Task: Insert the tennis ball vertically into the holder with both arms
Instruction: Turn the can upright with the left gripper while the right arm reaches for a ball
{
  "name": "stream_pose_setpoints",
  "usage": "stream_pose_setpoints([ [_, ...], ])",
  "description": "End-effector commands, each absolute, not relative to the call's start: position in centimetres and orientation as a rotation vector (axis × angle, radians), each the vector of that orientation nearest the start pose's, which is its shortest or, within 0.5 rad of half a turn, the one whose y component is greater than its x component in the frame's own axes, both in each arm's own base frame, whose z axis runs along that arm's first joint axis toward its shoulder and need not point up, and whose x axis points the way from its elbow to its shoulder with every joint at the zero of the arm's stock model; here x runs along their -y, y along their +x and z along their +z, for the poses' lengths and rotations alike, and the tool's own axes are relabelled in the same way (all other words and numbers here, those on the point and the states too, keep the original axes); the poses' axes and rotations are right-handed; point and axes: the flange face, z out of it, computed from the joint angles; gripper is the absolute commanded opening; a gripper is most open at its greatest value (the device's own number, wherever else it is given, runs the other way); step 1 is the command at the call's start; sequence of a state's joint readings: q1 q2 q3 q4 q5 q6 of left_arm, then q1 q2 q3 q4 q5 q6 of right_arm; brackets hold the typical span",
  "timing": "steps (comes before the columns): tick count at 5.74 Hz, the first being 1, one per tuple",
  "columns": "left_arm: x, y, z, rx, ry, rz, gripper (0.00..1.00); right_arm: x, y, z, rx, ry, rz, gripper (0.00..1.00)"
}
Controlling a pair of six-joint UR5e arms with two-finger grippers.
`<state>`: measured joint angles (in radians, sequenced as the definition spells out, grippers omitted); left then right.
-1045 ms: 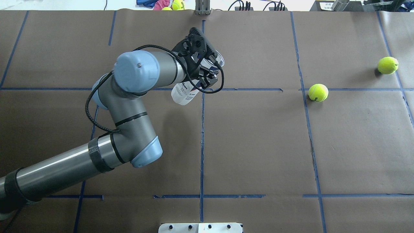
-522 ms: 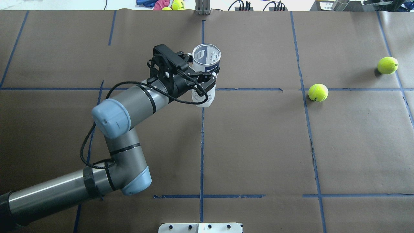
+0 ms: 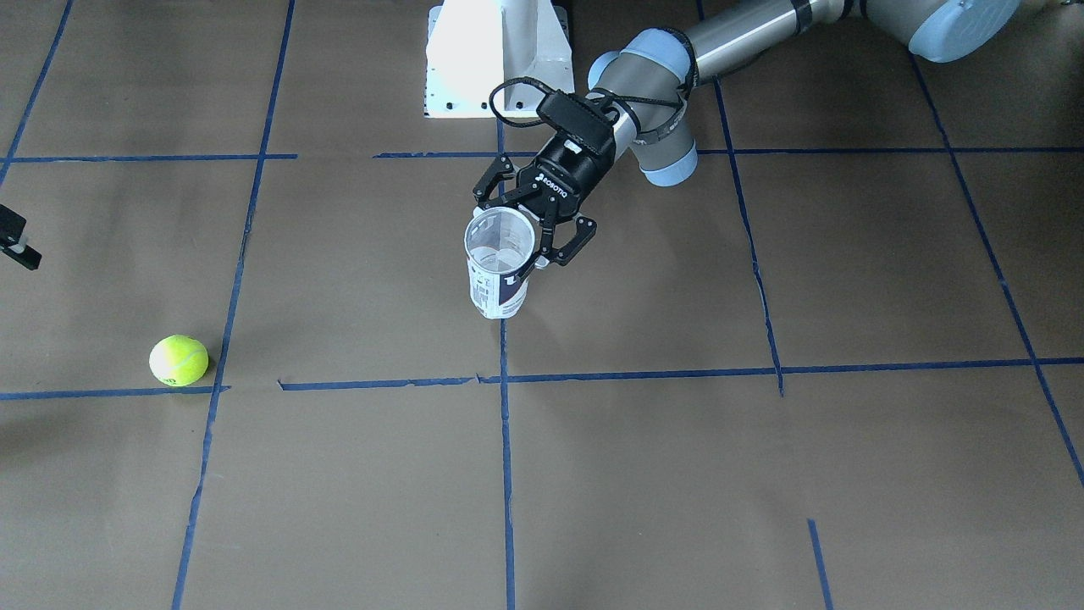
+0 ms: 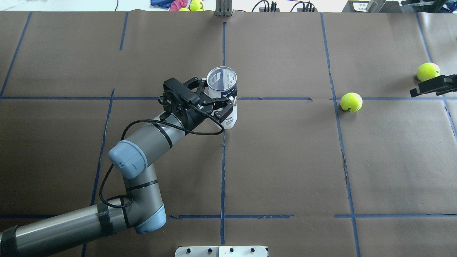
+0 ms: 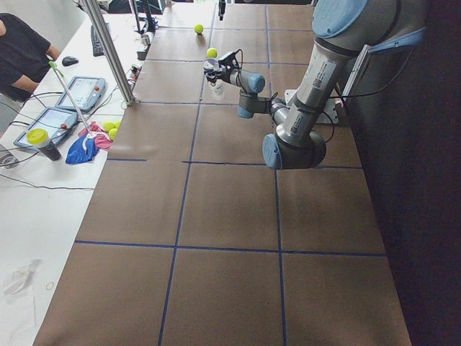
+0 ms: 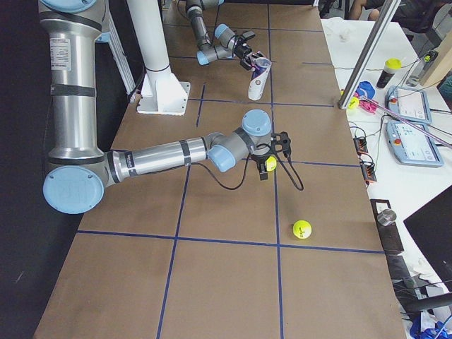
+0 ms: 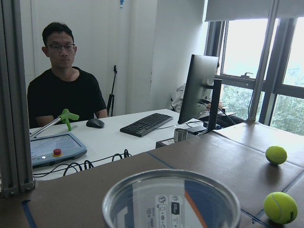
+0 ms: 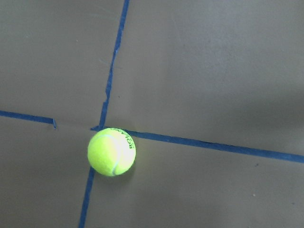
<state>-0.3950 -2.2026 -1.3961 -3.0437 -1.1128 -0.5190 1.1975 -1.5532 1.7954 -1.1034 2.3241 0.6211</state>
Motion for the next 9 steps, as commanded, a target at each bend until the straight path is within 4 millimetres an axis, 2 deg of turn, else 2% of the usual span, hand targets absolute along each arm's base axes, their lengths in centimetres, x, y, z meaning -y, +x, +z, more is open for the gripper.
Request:
stream_pose_setpoints([
  [1,41.1,53.0,22.4,-1.178,1.468,-0.011,0.77,51.1,-18.1,45.6,0.934,0.266,-0.038,1.0],
  [2,39.6,54.0,22.3,-1.141,1.495,0.02,0.77,52.1,-20.2,44.0,0.894,0.285,-0.044,1.0],
  [3,38.5,54.4,22.0,-1.138,1.516,-0.005,0.77,52.3,-21.8,43.4,0.865,0.298,-0.053,1.0],
  [6,37.2,55.6,22.3,-1.125,1.505,-0.017,0.75,51.7,-24.1,43.4,0.861,0.286,-0.087,1.0],
  [7,36.7,56.2,22.0,-1.11,1.516,-0.002,0.75,51.7,-24.6,44.4,0.852,0.267,-0.09,1.0],
  [9,36.1,56.7,21.6,-1.121,1.512,0.001,0.76,51.5,-27.8,46.5,0.796,0.25,-0.112,1.0],
])
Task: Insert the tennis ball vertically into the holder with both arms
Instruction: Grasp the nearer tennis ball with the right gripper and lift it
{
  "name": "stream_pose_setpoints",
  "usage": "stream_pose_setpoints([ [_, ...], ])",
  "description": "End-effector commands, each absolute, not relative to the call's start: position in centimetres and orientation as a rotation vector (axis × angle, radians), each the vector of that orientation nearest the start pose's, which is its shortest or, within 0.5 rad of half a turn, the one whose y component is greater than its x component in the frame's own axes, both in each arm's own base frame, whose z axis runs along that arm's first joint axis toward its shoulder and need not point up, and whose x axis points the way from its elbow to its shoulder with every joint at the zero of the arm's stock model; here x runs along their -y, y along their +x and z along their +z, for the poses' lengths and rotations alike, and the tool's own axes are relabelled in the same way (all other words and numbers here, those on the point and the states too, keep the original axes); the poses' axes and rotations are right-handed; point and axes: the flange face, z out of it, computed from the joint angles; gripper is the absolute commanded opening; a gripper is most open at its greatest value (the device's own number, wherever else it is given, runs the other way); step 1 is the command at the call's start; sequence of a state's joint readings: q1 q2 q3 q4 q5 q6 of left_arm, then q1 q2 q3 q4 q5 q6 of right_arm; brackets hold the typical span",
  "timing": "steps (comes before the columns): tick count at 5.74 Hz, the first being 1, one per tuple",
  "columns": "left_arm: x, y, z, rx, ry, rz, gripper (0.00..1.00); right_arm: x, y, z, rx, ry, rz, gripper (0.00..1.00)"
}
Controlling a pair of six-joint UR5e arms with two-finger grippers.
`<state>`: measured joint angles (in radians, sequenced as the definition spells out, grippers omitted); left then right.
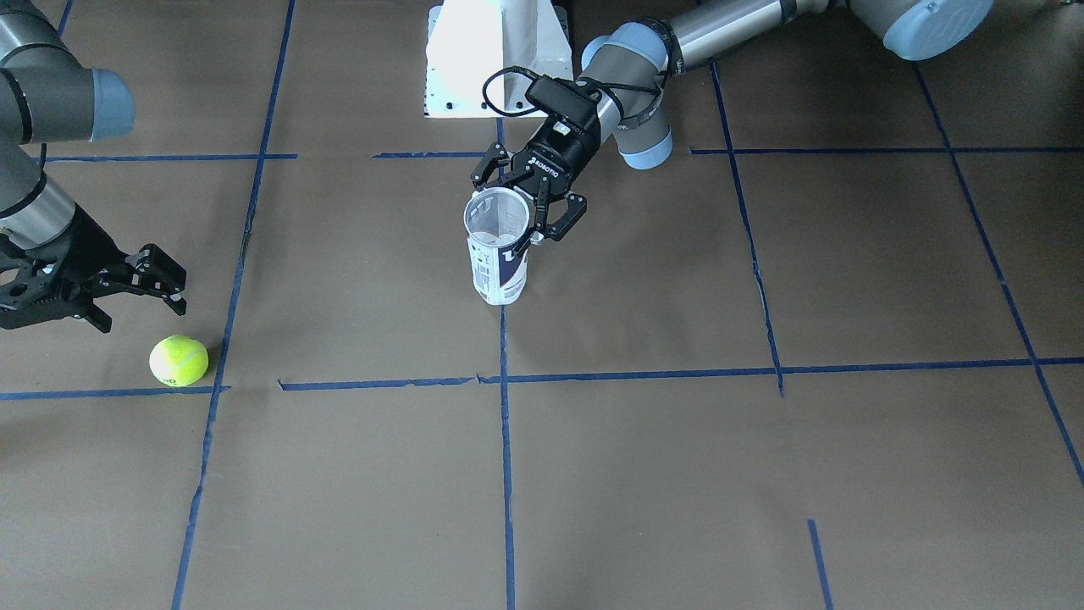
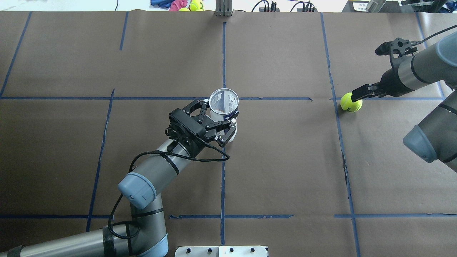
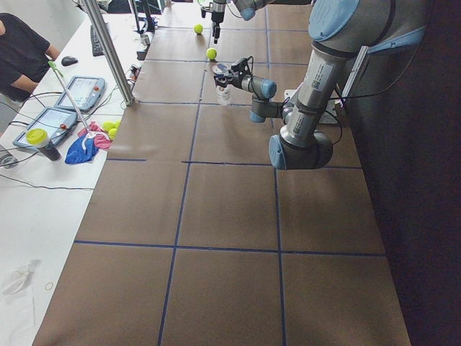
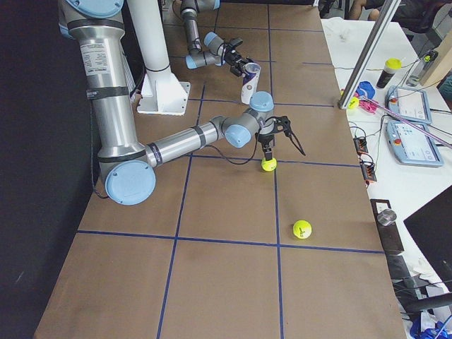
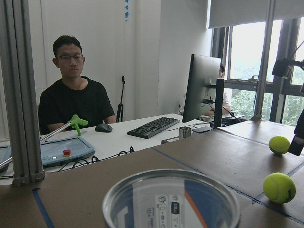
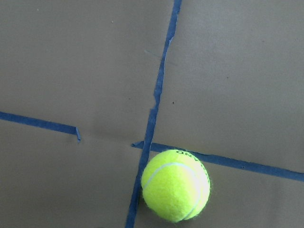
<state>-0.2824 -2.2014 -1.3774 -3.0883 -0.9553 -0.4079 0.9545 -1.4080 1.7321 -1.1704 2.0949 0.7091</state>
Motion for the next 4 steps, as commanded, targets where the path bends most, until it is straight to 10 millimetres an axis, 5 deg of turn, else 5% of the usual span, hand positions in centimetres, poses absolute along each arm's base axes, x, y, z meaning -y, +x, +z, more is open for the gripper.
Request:
stream_pose_setpoints([
  [1,36.1,56.7,21.5,-1.122,1.513,0.0,0.78,53.9,-29.8,45.9,0.778,0.266,-0.107,1.0],
  [4,35.7,57.1,21.7,-1.124,1.506,0.011,0.82,54.8,-31.4,47.2,0.754,0.248,-0.118,1.0],
])
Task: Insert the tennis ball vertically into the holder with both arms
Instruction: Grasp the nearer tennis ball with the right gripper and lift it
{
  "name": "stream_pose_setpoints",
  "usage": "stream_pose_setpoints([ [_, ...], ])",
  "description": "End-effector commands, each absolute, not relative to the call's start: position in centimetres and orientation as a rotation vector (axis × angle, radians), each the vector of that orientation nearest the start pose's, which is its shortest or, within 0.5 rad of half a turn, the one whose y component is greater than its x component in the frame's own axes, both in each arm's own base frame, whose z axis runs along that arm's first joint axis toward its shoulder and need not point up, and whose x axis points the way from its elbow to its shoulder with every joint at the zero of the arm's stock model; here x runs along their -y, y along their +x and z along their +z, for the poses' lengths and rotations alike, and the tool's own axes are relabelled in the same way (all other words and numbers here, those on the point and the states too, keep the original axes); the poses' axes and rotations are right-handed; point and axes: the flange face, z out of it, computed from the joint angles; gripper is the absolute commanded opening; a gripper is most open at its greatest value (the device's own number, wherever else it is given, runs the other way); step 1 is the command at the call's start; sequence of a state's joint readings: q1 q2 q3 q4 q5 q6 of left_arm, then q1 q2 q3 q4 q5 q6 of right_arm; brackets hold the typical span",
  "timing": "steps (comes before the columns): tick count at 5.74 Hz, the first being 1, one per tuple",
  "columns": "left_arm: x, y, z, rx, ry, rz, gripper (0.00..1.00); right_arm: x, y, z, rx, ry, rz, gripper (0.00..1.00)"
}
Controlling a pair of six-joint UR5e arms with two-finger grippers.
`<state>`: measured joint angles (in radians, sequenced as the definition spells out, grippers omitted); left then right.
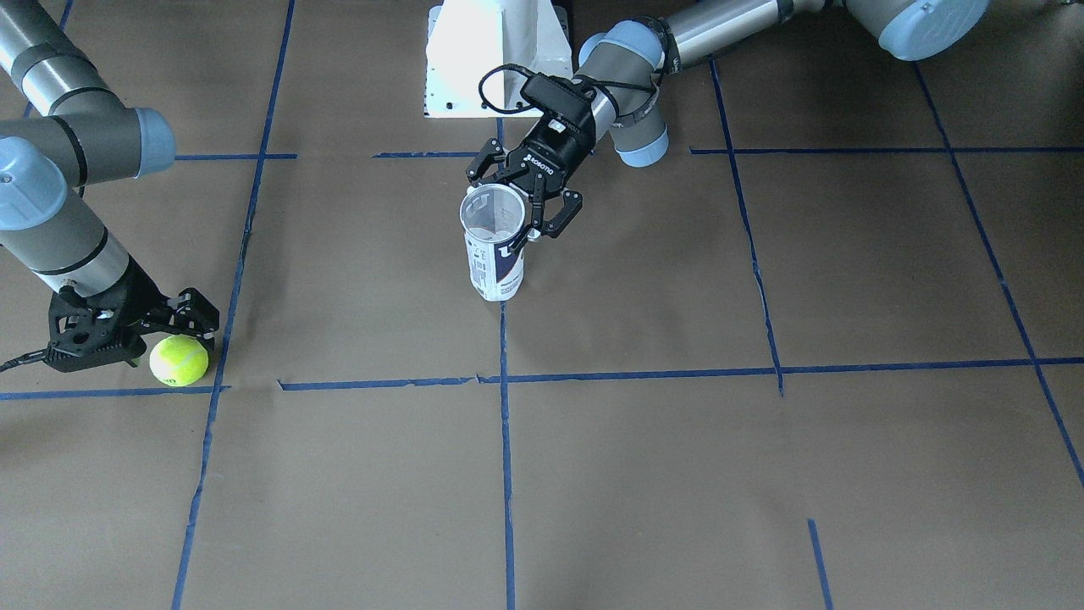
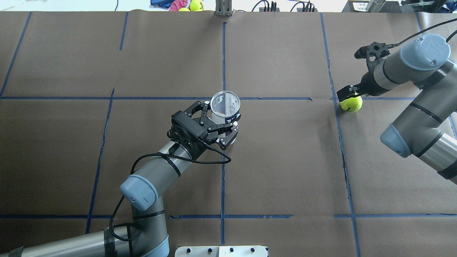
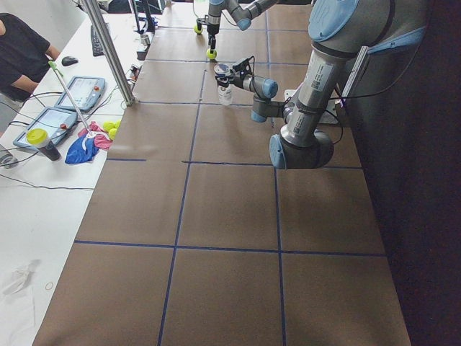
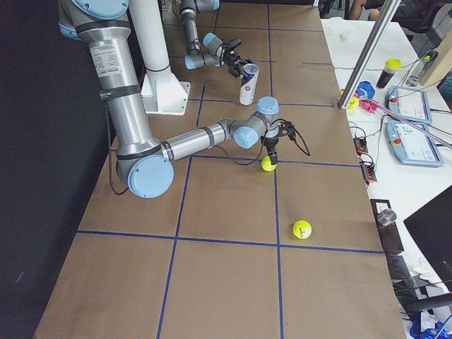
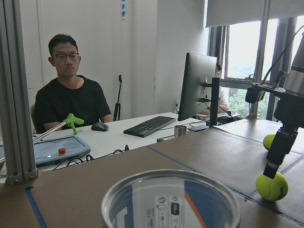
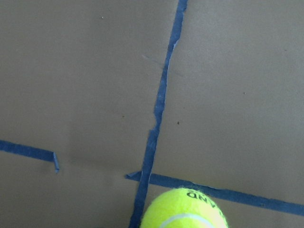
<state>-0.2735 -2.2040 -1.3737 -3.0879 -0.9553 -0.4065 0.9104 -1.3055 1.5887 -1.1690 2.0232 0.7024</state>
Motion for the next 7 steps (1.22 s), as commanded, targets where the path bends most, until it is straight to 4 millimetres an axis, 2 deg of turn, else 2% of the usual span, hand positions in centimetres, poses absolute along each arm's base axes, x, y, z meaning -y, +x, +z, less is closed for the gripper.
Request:
stream_pose_setpoints([
  [1,35.7,57.1,21.7,-1.124,1.506,0.011,0.86,54.6,-32.1,47.2,0.736,0.261,-0.125,1.0],
  [3,35.7,57.1,21.7,-1.124,1.506,0.011,0.87,54.2,-33.5,48.4,0.688,0.273,-0.13,0.99],
  [5,35.6,57.2,21.7,-1.125,1.505,0.012,0.89,54.1,-33.3,49.1,0.67,0.276,-0.127,0.85],
  [6,35.6,57.2,21.7,-1.125,1.505,0.012,0.89,54.0,-33.5,49.6,0.631,0.3,-0.118,0.77],
  [7,35.6,57.2,21.7,-1.125,1.505,0.012,0.89,54.0,-33.5,49.4,0.632,0.304,-0.116,0.54],
])
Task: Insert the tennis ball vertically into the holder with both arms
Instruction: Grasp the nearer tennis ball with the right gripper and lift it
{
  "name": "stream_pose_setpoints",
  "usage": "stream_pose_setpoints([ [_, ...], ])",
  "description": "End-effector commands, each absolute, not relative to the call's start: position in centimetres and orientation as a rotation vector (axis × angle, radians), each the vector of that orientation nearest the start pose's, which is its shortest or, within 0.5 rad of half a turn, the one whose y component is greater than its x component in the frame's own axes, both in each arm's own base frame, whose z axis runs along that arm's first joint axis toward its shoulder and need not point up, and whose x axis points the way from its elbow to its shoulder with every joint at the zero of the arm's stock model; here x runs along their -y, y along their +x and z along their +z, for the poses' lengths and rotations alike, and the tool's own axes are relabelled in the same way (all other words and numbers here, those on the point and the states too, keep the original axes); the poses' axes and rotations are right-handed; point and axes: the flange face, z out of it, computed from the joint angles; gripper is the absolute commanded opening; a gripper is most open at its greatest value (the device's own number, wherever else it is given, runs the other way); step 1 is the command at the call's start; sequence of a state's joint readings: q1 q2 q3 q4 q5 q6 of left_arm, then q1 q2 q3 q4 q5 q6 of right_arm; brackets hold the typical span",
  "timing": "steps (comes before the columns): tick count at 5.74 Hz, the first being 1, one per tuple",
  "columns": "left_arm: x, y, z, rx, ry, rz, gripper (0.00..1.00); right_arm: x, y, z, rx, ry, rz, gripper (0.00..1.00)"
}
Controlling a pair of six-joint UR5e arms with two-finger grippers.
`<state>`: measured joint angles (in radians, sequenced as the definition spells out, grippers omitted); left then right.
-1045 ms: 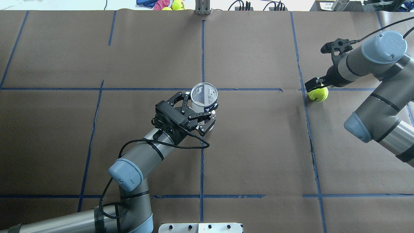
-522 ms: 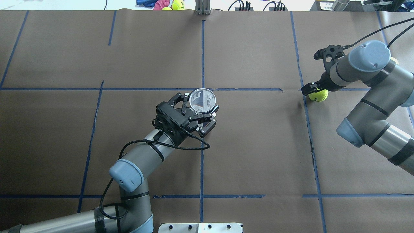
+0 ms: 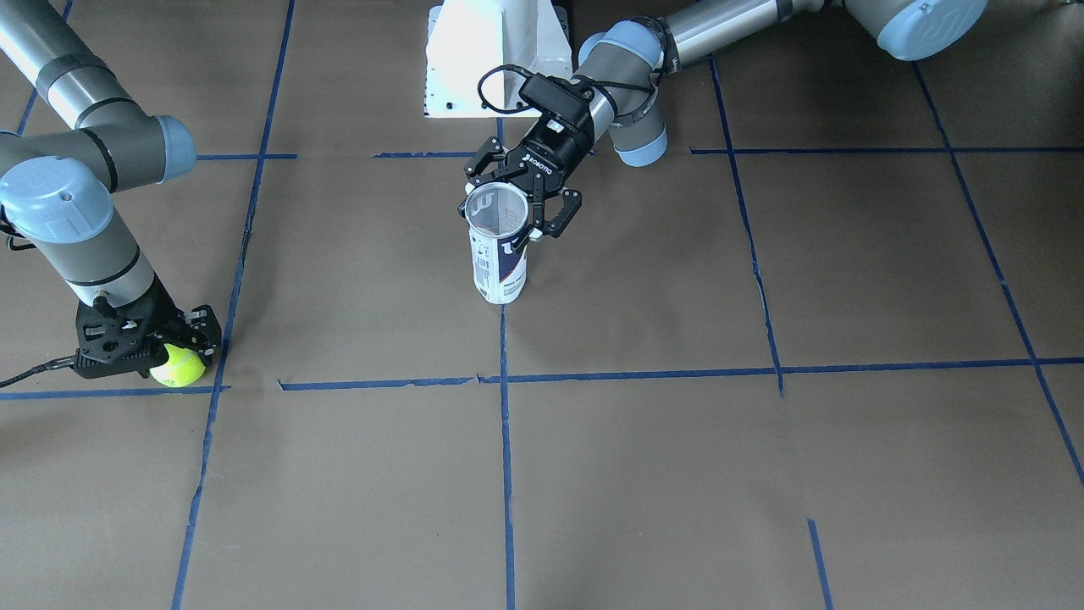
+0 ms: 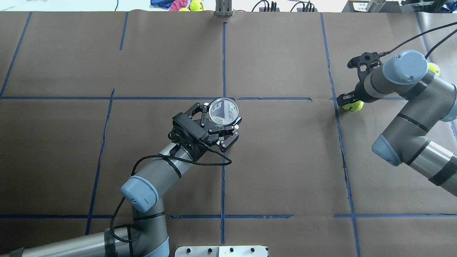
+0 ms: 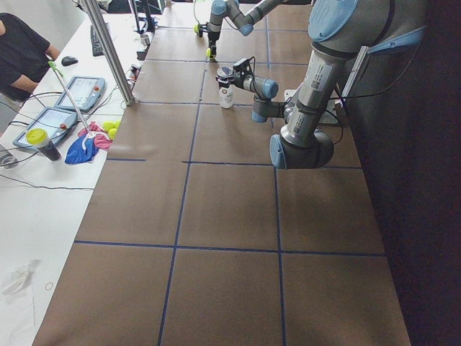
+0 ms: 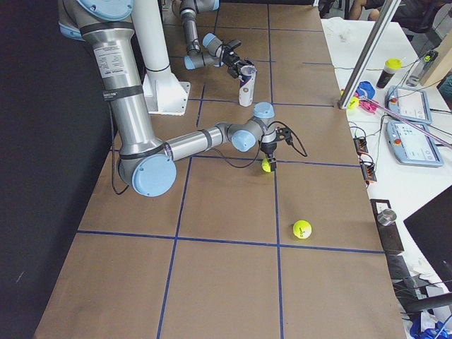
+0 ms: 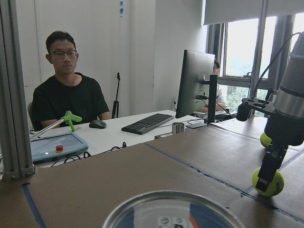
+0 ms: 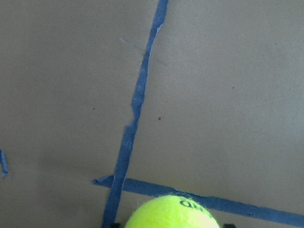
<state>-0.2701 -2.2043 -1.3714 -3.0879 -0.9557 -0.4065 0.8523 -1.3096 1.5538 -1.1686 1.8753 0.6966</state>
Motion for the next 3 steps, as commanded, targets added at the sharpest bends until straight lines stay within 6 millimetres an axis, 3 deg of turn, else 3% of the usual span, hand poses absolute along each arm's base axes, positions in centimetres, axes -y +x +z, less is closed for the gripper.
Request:
stream_pose_setpoints([
  [1,35.6,57.2,21.8,-1.124,1.504,0.013,0.89,54.1,-33.6,47.8,0.656,0.317,-0.119,0.23],
  [2,35.6,57.2,21.7,-1.124,1.504,0.013,0.9,53.6,-33.0,44.2,0.699,0.371,-0.122,0.07],
  [3,35.5,57.2,21.7,-1.125,1.504,0.014,0.9,52.5,-32.1,37.9,0.758,0.416,-0.128,0.05],
])
